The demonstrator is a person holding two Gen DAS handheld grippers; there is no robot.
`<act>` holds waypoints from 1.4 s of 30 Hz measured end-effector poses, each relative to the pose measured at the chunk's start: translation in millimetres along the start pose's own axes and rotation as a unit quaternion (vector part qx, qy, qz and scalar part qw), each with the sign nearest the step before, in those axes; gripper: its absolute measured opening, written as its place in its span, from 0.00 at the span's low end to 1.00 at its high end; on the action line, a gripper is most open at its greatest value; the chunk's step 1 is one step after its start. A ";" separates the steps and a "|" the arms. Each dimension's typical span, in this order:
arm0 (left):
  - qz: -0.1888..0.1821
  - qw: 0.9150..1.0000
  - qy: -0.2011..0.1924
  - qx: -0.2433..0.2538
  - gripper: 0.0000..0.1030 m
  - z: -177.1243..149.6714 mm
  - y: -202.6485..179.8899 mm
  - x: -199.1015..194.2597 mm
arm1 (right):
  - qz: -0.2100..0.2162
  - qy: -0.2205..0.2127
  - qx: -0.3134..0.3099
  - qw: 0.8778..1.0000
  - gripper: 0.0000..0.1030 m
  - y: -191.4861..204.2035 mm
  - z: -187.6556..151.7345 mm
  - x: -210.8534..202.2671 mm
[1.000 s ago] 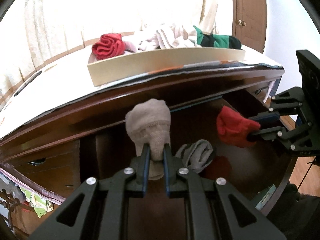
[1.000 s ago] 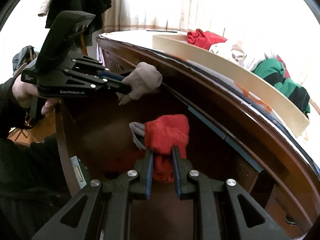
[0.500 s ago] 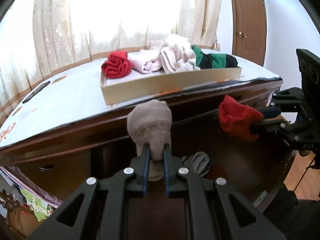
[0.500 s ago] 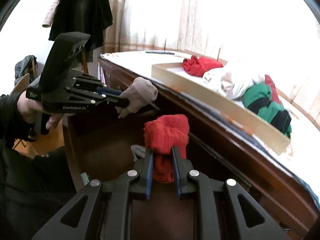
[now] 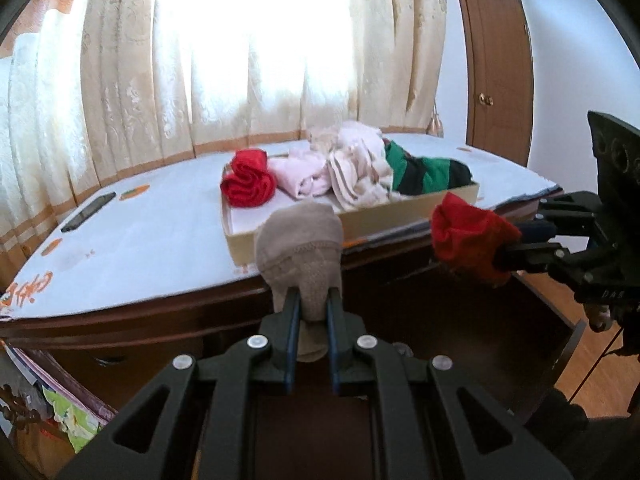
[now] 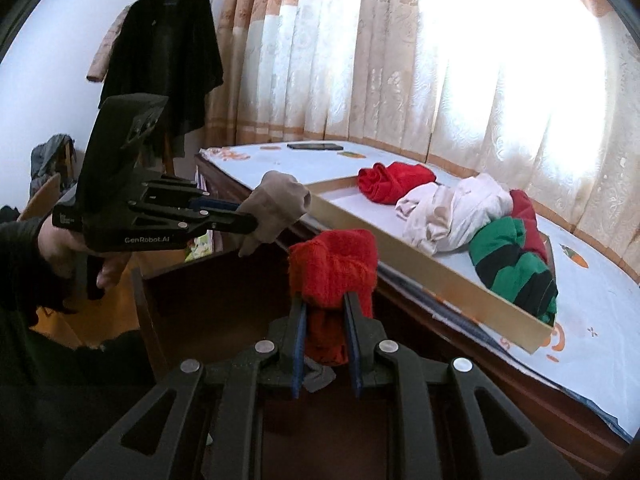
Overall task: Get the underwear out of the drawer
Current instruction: 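Carry the beige and red socks over the tray with both grippers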
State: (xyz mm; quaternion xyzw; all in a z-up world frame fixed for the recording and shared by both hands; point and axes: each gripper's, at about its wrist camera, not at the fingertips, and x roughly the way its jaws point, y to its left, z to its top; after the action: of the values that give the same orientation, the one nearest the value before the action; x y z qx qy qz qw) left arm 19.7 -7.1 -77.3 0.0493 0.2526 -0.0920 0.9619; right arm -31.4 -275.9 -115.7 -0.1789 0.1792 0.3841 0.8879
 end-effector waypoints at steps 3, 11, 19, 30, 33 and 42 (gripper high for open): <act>0.004 1.000 -0.008 0.004 0.09 7.0 1.0 -2.9 | -0.003 -0.010 0.002 1.000 0.19 -2.4 7.3 -1.4; 0.012 1.000 -0.025 0.013 0.09 29.4 6.9 -4.1 | -0.006 -0.028 0.005 1.000 0.19 -6.9 29.8 -0.1; 0.014 0.999 -0.027 0.020 0.09 55.5 16.6 9.1 | -0.008 -0.036 0.021 0.999 0.19 -19.3 59.1 14.0; 0.010 1.000 -0.006 0.025 0.09 82.3 27.7 38.3 | -0.019 -0.017 0.051 0.998 0.19 -41.0 86.5 51.4; 0.011 1.000 0.000 0.023 0.09 88.1 31.5 47.6 | -0.019 -0.012 0.054 0.998 0.19 -43.0 91.0 59.6; 0.017 0.999 0.021 0.019 0.09 99.5 39.9 75.5 | -0.020 0.011 0.074 0.997 0.19 -56.9 98.9 88.1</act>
State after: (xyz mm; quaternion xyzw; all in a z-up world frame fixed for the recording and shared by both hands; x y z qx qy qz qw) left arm 139.8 6.4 -26.5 0.0738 0.2706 -0.0794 0.9566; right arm 85.4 -212.9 -59.4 -0.1203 0.2132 0.3498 0.9043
